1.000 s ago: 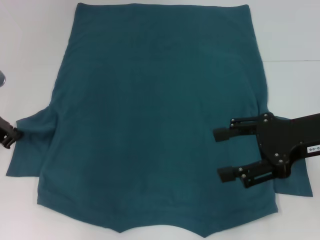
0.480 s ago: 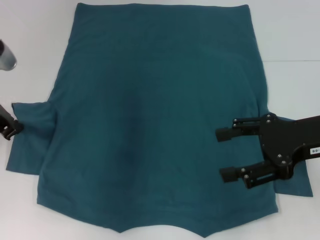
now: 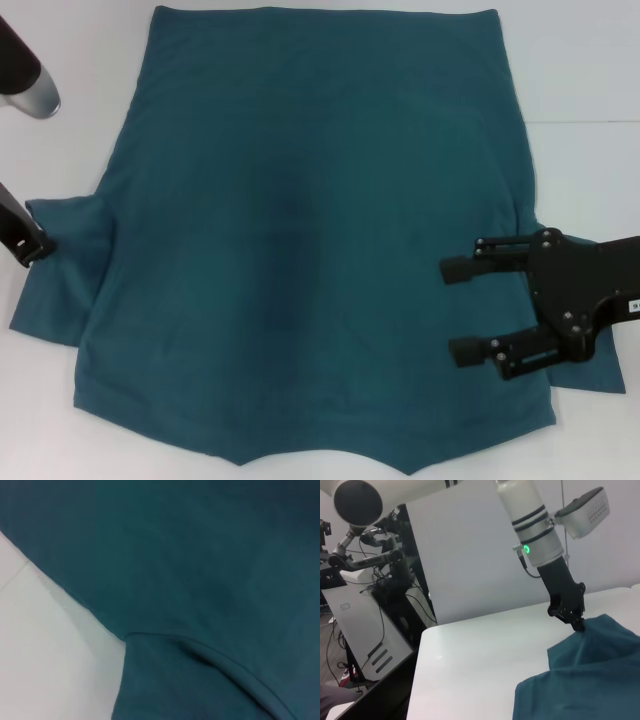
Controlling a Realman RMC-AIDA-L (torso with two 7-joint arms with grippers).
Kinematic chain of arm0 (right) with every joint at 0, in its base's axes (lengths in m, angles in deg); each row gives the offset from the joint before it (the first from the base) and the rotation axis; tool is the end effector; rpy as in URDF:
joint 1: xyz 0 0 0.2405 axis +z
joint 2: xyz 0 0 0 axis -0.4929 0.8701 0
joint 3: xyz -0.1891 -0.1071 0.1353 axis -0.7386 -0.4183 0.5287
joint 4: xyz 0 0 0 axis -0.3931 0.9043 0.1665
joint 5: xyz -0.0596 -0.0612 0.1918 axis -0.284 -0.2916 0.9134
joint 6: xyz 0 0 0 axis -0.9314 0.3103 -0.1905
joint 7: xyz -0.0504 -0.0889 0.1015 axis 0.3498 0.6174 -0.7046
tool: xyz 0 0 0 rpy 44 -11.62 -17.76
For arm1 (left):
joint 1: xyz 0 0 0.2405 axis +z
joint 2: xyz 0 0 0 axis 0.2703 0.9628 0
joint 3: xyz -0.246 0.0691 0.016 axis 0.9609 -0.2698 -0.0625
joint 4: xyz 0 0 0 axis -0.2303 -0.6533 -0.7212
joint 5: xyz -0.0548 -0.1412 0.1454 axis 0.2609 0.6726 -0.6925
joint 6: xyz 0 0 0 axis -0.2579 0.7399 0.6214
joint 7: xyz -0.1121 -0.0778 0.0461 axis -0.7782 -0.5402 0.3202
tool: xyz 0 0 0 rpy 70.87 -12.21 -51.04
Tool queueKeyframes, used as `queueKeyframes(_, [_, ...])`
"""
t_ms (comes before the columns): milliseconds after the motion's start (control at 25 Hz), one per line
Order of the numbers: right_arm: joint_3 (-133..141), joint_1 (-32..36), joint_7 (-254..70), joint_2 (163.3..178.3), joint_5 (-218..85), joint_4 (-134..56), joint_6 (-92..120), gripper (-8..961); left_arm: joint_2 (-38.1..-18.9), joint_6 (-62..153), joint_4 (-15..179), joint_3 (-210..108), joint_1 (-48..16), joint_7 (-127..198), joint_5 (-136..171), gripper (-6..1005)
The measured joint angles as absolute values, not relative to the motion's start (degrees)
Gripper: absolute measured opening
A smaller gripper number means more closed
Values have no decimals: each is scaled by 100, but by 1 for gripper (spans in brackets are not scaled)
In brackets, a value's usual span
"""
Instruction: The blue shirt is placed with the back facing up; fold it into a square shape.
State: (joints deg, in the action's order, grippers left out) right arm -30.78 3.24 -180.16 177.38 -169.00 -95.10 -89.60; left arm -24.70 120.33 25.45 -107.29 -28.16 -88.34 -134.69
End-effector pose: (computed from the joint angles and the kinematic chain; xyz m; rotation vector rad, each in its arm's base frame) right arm 0.1971 0.3144 0.0489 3.0540 -0.3214 -0.6492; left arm -0.2514 0.4159 0.0857 -2.4129 -0.7084 0.7505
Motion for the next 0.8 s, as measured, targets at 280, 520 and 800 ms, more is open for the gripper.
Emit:
queueKeyframes(280, [-3079, 272, -17852, 17752, -16907, -9511, -8958, 909, -2414, 12289, 2591, -10950, -3173, -9272, -13469, 10])
queueKeyframes(520, [-3093, 248, -17695, 17759, -16897, -9451, -8911, 909, -2460, 11840, 3122, -11472, -3563, -9910, -13464, 9])
queueKeyframes(800, [-3107, 218, -17575, 17770, -16895, -9356, -8864, 909, -2588, 11392, 3556, -11987, -3852, -10258, -13460, 9])
